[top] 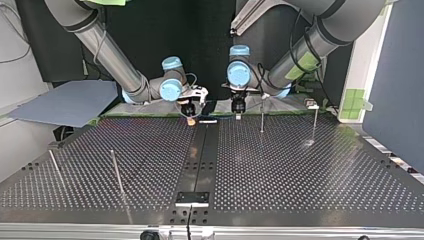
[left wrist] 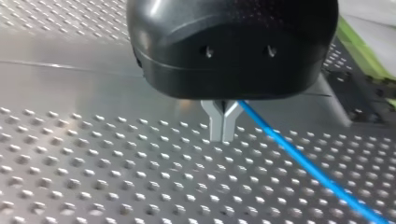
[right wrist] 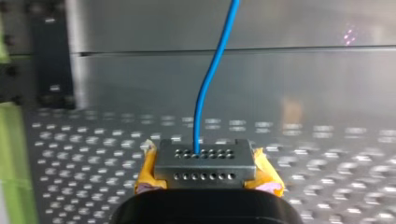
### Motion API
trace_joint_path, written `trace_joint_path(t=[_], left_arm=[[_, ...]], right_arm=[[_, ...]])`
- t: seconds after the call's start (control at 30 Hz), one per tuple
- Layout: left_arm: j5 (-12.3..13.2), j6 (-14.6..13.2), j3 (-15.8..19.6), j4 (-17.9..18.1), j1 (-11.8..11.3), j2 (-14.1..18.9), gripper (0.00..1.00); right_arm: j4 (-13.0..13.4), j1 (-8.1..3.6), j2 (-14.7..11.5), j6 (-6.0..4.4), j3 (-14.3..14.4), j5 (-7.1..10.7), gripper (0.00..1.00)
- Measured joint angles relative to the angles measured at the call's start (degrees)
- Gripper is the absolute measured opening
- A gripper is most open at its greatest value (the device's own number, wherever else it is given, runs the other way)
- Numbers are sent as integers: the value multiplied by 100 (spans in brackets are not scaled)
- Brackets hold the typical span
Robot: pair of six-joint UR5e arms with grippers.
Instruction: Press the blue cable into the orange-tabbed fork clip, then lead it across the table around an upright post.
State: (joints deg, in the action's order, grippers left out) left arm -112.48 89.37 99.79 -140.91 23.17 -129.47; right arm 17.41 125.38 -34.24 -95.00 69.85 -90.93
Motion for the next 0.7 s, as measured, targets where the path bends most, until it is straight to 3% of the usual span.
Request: trace_joint_path(t=[0.27, 0.7], left_arm=[[1, 16, -5, -258, 88, 448, 0], [5, -34, -54, -336, 153, 1159, 0]], right_arm=[[-52, 13, -419, -3, 0, 16, 0], [-139, 17, -1118, -19, 1, 29, 0]])
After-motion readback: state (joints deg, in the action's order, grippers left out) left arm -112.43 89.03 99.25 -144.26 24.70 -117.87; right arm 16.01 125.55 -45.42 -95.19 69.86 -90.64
